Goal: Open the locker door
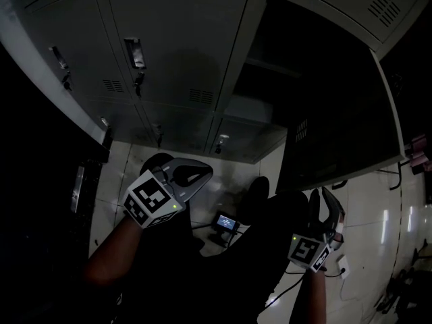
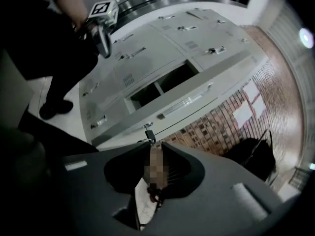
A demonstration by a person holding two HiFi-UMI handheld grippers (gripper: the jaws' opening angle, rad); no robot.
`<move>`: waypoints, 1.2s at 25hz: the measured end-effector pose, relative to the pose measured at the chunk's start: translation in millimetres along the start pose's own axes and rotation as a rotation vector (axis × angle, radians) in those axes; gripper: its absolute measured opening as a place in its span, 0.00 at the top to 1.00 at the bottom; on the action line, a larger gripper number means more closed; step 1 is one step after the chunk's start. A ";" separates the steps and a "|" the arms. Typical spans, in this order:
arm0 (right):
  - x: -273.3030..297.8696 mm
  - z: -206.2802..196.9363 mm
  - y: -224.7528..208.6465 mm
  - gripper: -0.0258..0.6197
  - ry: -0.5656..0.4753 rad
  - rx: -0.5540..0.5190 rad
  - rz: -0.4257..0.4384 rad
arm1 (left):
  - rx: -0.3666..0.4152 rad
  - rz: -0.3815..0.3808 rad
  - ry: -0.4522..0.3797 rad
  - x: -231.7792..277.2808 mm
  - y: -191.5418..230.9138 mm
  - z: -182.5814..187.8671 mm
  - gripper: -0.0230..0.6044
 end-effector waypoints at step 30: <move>14.0 79.3 65.1 0.96 -0.290 0.619 0.689 | 0.002 0.005 0.000 -1.5 0.9 -0.1 0.94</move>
Point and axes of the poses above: the fingertips, and each gripper's own axes: x forward along the fingers, y to its left, z out of its top, the point moved 5 cm from there along -x, backward along the fingers, and after that the axes turned 8 degrees about y, right-handed, at the moved point
